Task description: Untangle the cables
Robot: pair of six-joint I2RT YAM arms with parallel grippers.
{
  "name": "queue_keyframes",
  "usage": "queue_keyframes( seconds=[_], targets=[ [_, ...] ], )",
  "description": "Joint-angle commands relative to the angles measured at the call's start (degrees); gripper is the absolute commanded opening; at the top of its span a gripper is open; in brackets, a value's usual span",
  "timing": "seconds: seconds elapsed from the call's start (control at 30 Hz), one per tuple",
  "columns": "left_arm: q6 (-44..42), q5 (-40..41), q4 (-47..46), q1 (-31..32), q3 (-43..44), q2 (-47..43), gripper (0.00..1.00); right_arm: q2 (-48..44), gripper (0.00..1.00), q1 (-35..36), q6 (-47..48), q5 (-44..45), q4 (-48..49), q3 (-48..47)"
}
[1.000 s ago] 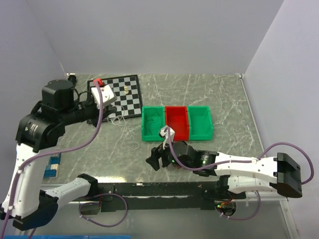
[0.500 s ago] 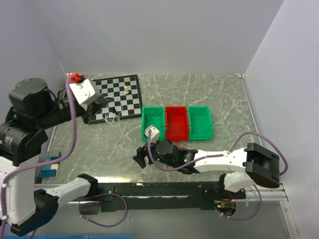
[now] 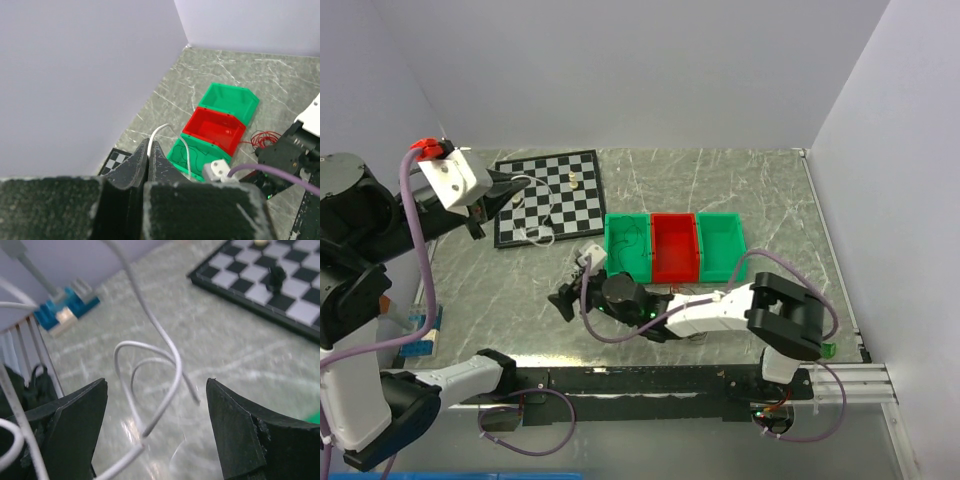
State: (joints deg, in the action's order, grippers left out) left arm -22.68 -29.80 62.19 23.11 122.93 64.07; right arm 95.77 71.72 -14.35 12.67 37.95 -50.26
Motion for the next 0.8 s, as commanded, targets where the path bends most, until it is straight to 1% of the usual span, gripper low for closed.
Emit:
queue_keyframes(
  seconds=[0.0, 0.1, 0.17, 0.23, 0.27, 0.3, 0.33, 0.4, 0.43, 0.47, 0.57, 0.67, 0.77],
  targets=[
    [1.6, 2.4, -0.1, 0.0, 2.8, 1.0, 0.01, 4.8, 0.85, -0.1, 2.0, 1.1, 7.7, -6.5],
    [1.5, 3.6, -0.8, 0.0, 3.3, 0.8, 0.01, 8.5, 0.79, -0.2, 1.7, 3.7, 4.3, -10.5],
    [1.3, 4.9, -1.9, 0.0, 3.3, 0.4, 0.01, 8.6, 0.68, -0.3, 0.4, 3.8, 1.0, -11.7],
    [1.6, 7.7, -4.9, 0.0, 2.4, -0.1, 0.01, 7.2, 0.5, -0.3, -1.3, 3.2, -0.9, -10.8],
    [2.5, 10.5, -7.5, 0.0, 1.2, -0.6, 0.01, 6.4, 0.39, -0.3, -2.1, 3.0, -1.5, -9.7],
    [4.0, 16.0, -11.9, 0.0, -0.7, -1.5, 0.01, 5.2, 0.24, -0.3, -2.6, 2.8, -2.0, -7.9],
    [5.6, 21.2, -16.1, 0.0, -2.2, -2.5, 0.01, 4.2, 0.16, -0.3, -3.0, 2.2, -2.4, -6.4],
    [6.2, 27.7, -24.5, 0.0, -4.0, -3.7, 0.01, 1.4, 0.03, -0.3, -3.7, 1.8, -3.3, -3.2],
    [6.1, 29.2, -27.4, 0.0, -4.8, -4.1, 0.01, 0.0, 0.0, -0.3, -4.3, 1.8, -3.9, -1.4],
    [5.7, 29.6, -31.0, 0.0, -5.6, -5.0, 0.01, -1.5, 0.0, -0.3, -5.0, 2.0, -4.5, 0.4],
    [5.5, 34.4, -40.7, 0.0, -7.5, -6.3, 0.01, -6.1, 0.0, -0.2, -7.6, 1.4, -6.0, 5.3],
    [3.7, 38.1, -49.8, 0.0, -9.0, -7.2, 0.01, -8.6, 0.0, -0.2, -10.3, 0.8, -7.3, 8.6],
    [0.4, 40.4, -55.1, 0.0, -6.4, -5.6, 0.01, -9.0, 0.0, -0.1, -12.5, -0.2, -8.9, 10.4]
  ],
)
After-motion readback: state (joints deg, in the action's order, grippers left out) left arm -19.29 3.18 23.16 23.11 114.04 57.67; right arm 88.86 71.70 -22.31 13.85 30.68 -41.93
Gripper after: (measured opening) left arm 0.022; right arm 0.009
